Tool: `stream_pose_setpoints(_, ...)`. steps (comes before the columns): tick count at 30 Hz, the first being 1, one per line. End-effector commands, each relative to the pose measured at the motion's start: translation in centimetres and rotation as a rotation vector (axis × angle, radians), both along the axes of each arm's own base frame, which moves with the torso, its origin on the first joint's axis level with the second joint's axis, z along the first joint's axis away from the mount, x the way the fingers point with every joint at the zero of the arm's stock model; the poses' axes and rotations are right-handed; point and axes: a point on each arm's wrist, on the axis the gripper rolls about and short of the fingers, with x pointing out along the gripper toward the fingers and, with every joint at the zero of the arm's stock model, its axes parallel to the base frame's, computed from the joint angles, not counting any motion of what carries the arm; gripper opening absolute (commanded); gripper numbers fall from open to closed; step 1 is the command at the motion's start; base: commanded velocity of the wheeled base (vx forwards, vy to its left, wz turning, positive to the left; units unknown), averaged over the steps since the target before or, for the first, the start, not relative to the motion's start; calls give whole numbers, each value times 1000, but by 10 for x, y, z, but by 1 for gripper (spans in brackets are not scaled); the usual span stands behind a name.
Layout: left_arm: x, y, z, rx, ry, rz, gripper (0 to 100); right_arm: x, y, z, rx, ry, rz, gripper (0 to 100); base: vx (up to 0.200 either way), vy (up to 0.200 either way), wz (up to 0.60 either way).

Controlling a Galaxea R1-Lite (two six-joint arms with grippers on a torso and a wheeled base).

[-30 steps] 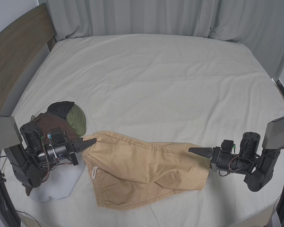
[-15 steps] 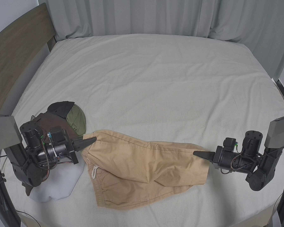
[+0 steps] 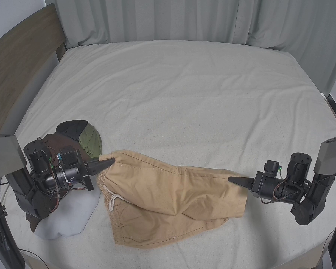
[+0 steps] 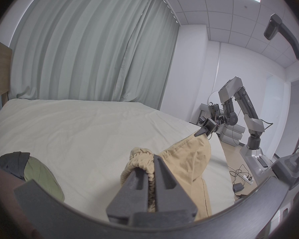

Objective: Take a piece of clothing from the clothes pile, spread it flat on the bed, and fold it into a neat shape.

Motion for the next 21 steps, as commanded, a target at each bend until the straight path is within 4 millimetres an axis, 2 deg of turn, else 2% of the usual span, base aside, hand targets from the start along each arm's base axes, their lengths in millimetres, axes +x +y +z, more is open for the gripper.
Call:
stream_pose_setpoints(1, 0, 0, 0, 1, -4, -1, 0, -3, 0, -2, -5, 11, 5, 0, 0, 0, 0)
stream_pose_setpoints(7, 0, 0, 1, 0, -5, -1, 0, -8, 3, -6, -39, -1, 27, 0, 0, 0, 0)
stream_pose_setpoints(8, 0, 0, 1, 0, -5, -1, 0, -8, 4, -8, -47, -5, 31, 100, 0, 0, 0)
stream_pose_setpoints(21, 0, 0, 0, 0, -3, -1, 0, -6, 5, -6, -46, -19, 31, 100, 0, 0, 0)
